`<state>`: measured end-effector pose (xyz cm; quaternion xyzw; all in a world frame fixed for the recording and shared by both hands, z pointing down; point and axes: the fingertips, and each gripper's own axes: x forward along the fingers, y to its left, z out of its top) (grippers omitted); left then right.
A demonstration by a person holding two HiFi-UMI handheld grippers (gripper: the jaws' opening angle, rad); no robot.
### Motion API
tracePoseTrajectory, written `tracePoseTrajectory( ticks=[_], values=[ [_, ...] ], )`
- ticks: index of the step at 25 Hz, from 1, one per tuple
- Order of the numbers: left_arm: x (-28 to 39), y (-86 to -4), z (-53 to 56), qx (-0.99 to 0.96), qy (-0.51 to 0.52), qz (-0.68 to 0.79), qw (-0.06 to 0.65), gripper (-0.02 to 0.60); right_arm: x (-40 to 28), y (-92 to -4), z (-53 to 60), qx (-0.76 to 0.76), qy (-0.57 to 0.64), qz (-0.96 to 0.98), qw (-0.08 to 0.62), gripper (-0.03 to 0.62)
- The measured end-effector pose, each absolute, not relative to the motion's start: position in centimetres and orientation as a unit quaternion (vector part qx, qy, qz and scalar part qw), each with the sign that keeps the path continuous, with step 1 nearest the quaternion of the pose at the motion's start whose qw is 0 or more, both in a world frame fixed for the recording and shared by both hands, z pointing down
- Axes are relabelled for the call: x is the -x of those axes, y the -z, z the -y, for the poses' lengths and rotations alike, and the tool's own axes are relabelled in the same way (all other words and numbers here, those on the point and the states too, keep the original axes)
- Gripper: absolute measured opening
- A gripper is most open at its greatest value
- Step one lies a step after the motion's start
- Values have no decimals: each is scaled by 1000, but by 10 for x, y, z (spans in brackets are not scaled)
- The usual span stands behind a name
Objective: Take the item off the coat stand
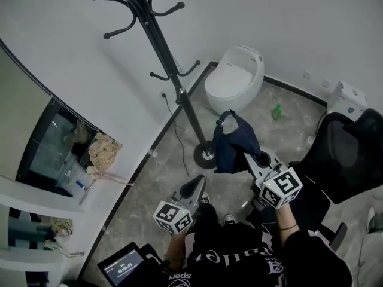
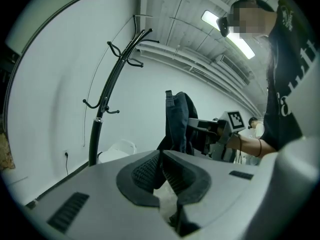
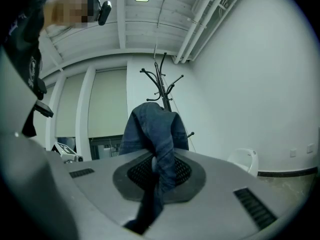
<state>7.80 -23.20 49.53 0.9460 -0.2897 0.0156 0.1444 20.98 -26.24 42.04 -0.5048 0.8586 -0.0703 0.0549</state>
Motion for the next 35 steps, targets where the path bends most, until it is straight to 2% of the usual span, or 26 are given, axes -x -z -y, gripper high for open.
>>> tracePoseTrajectory(
  ticks=[17,35],
  values=[
    [-48,-498,169,-947,-27,280,153,3,-168,-467,177,521,123,-843,48,26],
    [103,-494,77,-960,0,244,136,4,-13,-483,67,569,134,-810,45,26]
  ],
)
